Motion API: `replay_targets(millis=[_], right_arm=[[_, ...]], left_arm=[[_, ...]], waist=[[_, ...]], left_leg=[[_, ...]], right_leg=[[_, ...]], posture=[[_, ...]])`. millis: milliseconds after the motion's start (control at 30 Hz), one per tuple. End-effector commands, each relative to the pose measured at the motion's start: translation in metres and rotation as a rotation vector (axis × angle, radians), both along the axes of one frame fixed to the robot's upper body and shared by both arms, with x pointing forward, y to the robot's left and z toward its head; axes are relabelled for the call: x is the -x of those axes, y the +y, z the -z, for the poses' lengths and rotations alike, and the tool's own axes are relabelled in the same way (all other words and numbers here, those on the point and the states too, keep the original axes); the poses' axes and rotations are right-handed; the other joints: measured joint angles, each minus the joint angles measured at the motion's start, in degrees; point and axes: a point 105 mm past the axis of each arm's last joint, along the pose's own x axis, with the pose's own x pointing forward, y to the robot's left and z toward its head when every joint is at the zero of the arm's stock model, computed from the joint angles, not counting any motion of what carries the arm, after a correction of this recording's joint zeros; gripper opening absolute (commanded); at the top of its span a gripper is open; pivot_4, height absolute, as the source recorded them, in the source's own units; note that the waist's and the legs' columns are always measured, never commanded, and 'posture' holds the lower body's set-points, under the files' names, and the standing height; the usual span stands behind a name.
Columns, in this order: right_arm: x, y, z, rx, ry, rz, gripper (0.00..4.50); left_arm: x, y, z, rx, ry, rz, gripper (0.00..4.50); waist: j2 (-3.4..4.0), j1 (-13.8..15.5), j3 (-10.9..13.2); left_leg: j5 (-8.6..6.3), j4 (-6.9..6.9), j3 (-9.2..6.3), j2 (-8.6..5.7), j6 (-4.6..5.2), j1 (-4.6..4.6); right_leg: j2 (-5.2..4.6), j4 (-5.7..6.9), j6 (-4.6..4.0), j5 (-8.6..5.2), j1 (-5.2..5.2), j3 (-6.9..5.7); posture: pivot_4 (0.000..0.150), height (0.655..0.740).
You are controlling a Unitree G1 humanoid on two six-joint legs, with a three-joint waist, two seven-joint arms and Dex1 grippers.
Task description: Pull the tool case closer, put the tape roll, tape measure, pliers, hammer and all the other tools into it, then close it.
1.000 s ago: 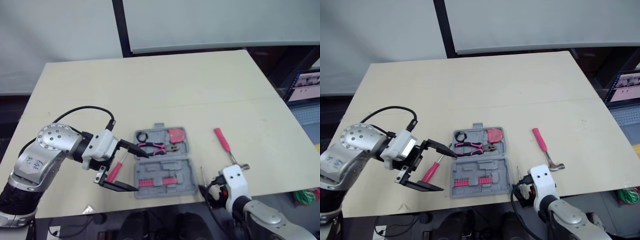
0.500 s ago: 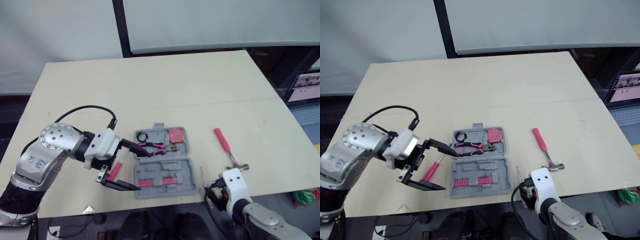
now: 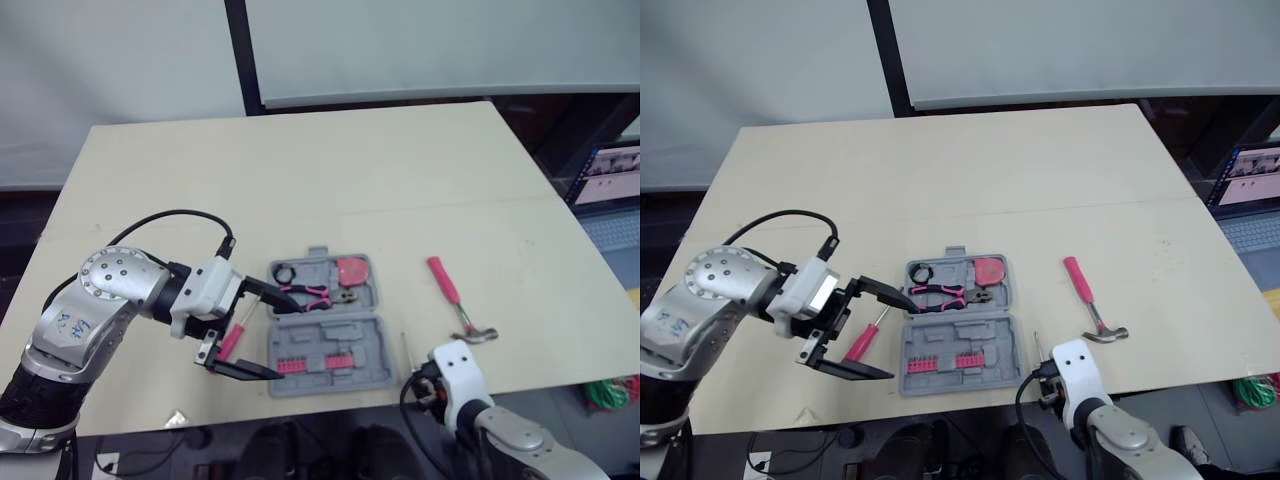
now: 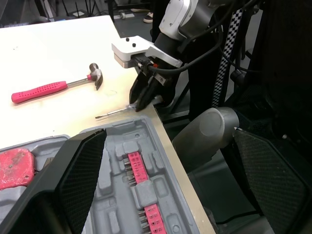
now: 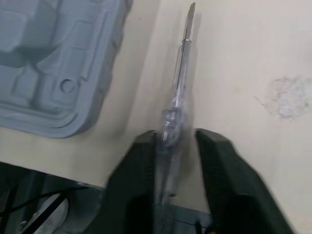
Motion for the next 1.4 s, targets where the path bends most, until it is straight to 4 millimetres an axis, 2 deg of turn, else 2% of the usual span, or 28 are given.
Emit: replay_targets(millis=[33,167,333,500,767,1000,1300,1367,1400], right_arm=[[-0.004,-0.003,-0.011,-0.011,-0.039,0.025,0.01],[-0.009,-0.003,-0.024,-0.026,-0.073,0.026,0.01],[-0.038,-0.003,-0.04,-0.113,-0.087,0.079,0.01],[-0.054,-0.008,-0.037,-0.174,-0.035,0.179,0.01],[-0.07,-0.002,-0.027,-0.119,0.007,0.165,0.01],[-0.073,-0.007,-0.018,-0.099,0.035,0.166,0.01],[-0.072,-0.007,-0.018,-0.103,0.032,0.173,0.01],[-0.071,-0.008,-0.018,-0.102,0.027,0.173,1.11],[-0.071,-0.008,-0.019,-0.098,0.022,0.172,1.51]], left_arm=[[0.002,-0.002,-0.005,0.004,-0.042,0.017,4.5],[0.0,-0.003,-0.004,0.009,-0.045,0.013,4.5],[-0.005,-0.006,-0.005,0.028,-0.047,0.001,4.5],[-0.009,-0.009,-0.008,0.054,-0.047,-0.026,4.5],[-0.009,-0.008,-0.008,0.066,-0.054,-0.055,4.5],[-0.007,-0.008,-0.006,0.07,-0.061,-0.066,4.5],[-0.008,-0.007,-0.006,0.07,-0.066,-0.073,4.5],[-0.008,-0.007,-0.006,0.07,-0.067,-0.072,4.5],[-0.009,-0.007,-0.006,0.07,-0.068,-0.071,4.5]], waist=[[-0.02,0.01,-0.01],[-0.02,-0.01,-0.01],[-0.02,-0.06,-0.01],[-0.03,0.05,-0.02],[-0.03,-0.22,-0.02],[-0.12,-0.22,-0.08],[-0.26,-0.22,-0.16],[-0.26,-0.21,-0.16],[-0.26,-0.21,-0.16]], left_leg=[[0.0,0.0,-0.01,0.01,0.0,0.0],[0.0,0.01,0.0,0.01,0.0,0.0],[0.01,0.03,0.0,0.02,0.0,0.0],[0.02,0.04,-0.02,0.02,0.01,-0.05],[0.05,0.07,0.1,0.0,0.05,-0.09],[0.07,0.08,0.22,0.0,0.05,-0.09],[0.08,0.08,0.22,0.01,0.03,-0.08],[0.08,0.09,0.22,0.01,0.03,-0.08],[0.08,0.08,0.22,0.01,0.03,-0.09]], right_leg=[[0.0,0.0,0.0,0.0,0.0,0.0],[0.0,0.01,0.0,0.0,0.0,0.01],[0.02,0.06,0.0,0.0,-0.02,0.02],[0.04,0.04,-0.01,0.0,-0.02,-0.01],[0.06,0.26,-0.02,-0.01,-0.23,0.16],[0.07,0.41,-0.03,-0.01,-0.33,0.31],[0.07,0.44,-0.03,-0.01,-0.36,0.36],[0.06,0.44,-0.03,-0.01,-0.36,0.36],[0.06,0.44,-0.03,-0.01,-0.37,0.37]], posture=[[0.15,0.7278],[0.15,0.7278],[0.15,0.7278],[0.15,0.7278],[0.15,0.7278],[0.15,0.7278],[0.15,0.7278],[0.15,0.7278],[0.15,0.7278]])
